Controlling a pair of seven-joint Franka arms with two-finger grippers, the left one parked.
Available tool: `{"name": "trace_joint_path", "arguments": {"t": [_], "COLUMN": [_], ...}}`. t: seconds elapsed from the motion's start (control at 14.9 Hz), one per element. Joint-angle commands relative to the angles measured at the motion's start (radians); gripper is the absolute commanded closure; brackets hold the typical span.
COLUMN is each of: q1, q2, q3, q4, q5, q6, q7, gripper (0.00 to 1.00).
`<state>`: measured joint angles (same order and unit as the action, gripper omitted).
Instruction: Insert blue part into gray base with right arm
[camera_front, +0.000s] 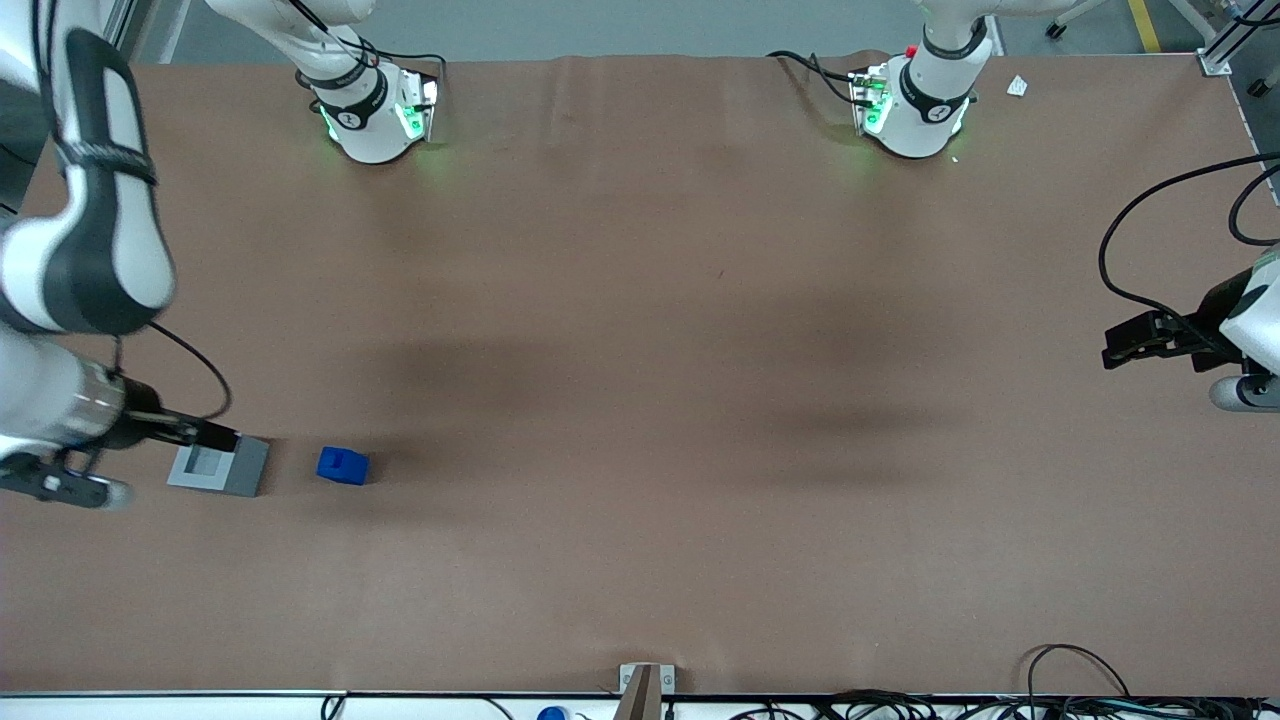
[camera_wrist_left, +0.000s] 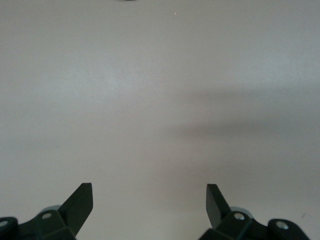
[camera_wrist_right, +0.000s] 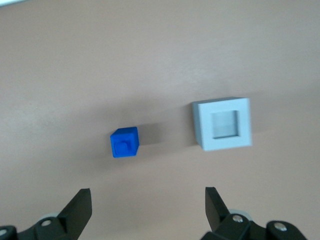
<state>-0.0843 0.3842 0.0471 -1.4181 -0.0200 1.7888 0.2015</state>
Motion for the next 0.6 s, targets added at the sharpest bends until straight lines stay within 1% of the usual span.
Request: {"name": "trace_joint_path", "arguments": {"t": [0.0, 0.2, 0.34, 0.54], "q1": [-0.015, -0.012, -0.011, -0.015], "q2": [-0.124, -0.247, -0.322, -0.358], "q3": [0.017, 0.022, 0.025, 0.019], "q4": [-0.038, -0.035, -0.03, -0.028], "q5": [-0.008, -0.008, -0.006, 0.025], "q6": [-0.08, -0.221, -0.279, -0.295], "q7": [-0.001, -0.002, -0.014, -0.109], "gripper": [0.0, 0.0, 0.0, 0.0]}}
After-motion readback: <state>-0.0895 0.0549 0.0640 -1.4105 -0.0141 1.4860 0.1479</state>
